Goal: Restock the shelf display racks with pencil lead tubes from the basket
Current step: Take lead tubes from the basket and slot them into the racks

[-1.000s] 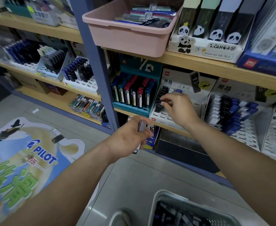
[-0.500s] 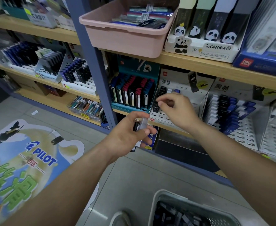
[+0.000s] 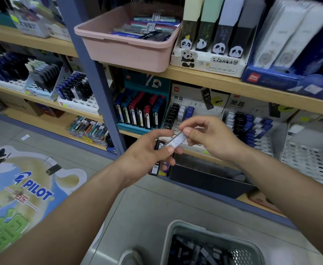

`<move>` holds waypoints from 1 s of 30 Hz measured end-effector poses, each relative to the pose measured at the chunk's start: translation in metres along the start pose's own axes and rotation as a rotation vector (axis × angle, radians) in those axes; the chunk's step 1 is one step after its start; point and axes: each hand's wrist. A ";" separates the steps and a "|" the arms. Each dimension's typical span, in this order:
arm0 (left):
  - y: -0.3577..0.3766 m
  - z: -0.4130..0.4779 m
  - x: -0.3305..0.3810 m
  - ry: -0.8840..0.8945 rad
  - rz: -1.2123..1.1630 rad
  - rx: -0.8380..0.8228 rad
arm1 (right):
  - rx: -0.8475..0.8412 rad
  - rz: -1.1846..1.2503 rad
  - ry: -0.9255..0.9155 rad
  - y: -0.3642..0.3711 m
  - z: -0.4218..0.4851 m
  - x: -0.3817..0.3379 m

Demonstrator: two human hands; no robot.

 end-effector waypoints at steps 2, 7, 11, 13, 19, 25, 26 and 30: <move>0.001 0.003 0.001 0.015 -0.011 0.046 | 0.048 0.126 0.063 -0.008 -0.007 0.003; 0.010 0.010 0.002 0.049 -0.024 0.184 | 0.031 0.184 0.132 -0.011 -0.019 0.010; 0.013 0.013 0.000 0.080 0.063 0.226 | -0.053 0.086 0.109 -0.005 -0.024 0.011; 0.014 0.014 -0.001 0.065 0.093 0.218 | -0.112 0.082 0.075 -0.001 -0.026 0.011; 0.011 0.014 -0.005 -0.034 0.100 0.224 | -0.168 0.053 0.083 0.003 -0.022 0.015; -0.007 0.004 -0.007 -0.074 0.071 0.188 | 0.226 0.010 0.181 0.000 0.021 0.034; -0.010 0.002 -0.008 -0.081 0.084 0.180 | 0.272 -0.025 0.167 0.000 0.032 0.037; -0.023 -0.003 -0.010 -0.090 0.130 0.148 | 0.414 -0.184 0.102 0.004 0.074 0.049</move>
Point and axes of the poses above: each hand's wrist, its own z-axis towards the middle knuckle, its own y-axis out of the palm, x = y × z, and after that the axes turned 15 degrees about -z, right-handed
